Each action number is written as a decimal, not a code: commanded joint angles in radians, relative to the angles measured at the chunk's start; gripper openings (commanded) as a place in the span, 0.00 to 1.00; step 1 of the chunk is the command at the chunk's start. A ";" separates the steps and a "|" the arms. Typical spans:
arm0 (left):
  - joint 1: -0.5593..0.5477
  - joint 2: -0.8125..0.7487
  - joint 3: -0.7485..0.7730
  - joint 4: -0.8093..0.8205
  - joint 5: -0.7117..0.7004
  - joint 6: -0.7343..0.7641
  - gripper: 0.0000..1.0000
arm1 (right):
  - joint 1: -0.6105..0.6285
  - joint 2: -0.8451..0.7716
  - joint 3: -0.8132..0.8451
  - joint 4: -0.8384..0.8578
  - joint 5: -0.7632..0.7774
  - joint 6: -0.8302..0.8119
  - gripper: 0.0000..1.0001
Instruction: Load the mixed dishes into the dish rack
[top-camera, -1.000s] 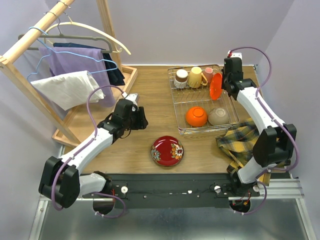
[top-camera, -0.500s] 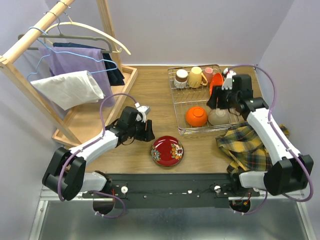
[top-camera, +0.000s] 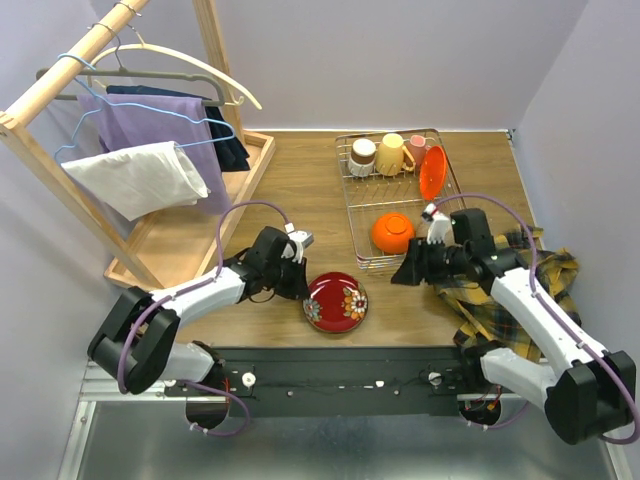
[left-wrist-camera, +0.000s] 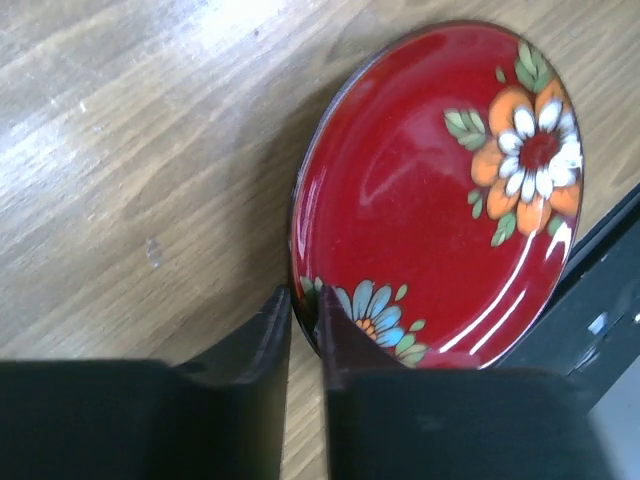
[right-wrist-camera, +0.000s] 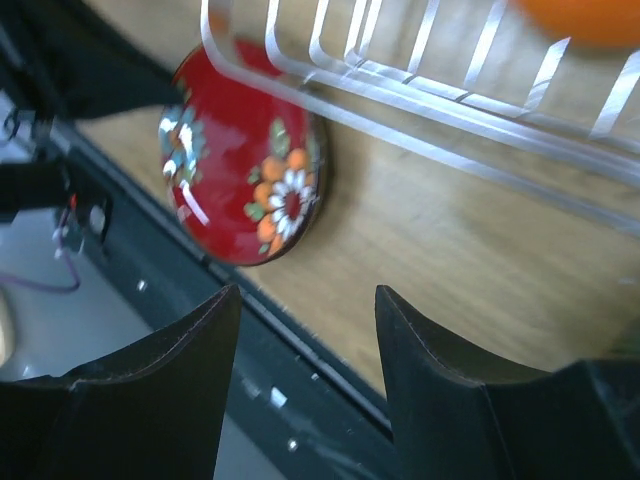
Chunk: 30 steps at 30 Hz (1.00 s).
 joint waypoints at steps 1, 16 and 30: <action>-0.008 0.052 -0.006 0.022 0.008 -0.023 0.02 | 0.076 -0.005 -0.049 0.097 -0.081 0.094 0.64; -0.008 -0.092 0.093 -0.113 0.149 0.109 0.00 | 0.275 0.098 -0.135 0.320 -0.026 0.228 0.65; -0.008 -0.138 0.170 -0.200 0.279 0.387 0.00 | 0.314 0.159 -0.075 0.455 0.009 0.099 0.67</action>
